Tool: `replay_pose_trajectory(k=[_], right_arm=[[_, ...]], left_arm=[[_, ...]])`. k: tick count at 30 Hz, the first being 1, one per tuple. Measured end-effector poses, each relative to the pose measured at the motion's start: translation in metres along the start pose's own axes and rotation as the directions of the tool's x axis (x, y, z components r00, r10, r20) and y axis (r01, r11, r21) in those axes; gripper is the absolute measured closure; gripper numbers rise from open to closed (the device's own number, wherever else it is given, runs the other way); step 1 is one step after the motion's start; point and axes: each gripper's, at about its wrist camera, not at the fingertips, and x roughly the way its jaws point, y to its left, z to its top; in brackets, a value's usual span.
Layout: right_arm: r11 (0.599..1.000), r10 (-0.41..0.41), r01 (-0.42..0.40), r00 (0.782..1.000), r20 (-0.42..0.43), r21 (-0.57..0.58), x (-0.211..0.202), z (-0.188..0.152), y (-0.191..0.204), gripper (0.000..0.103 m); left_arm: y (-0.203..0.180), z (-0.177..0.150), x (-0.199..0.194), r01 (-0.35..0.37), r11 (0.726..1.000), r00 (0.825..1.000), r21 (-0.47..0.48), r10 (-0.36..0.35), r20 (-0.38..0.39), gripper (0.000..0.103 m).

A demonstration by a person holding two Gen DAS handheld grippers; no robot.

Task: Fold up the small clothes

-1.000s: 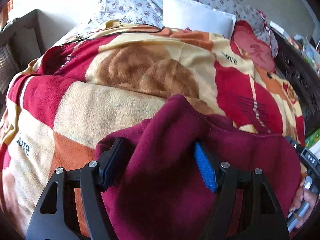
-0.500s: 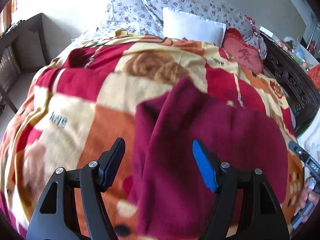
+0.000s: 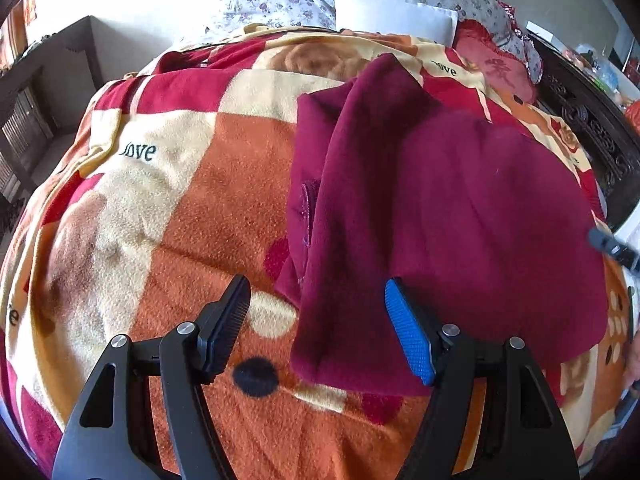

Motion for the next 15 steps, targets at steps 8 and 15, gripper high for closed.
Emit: replay_pose_trajectory(k=[8,15], right_arm=[[1.0,0.019,-0.021,0.993,-0.116,-0.017,0.024,0.007,0.024,0.057],[0.981,0.189,-0.193,0.977,-0.095,-0.029,0.03,0.044,0.091,0.045]], left_arm=[[0.008,0.002,-0.006,0.011,1.0,1.0,-0.008,-0.011,0.012,0.033],[0.026,0.0,-0.011,0.057,0.995,0.998,-0.083,-0.057,0.011,0.033]])
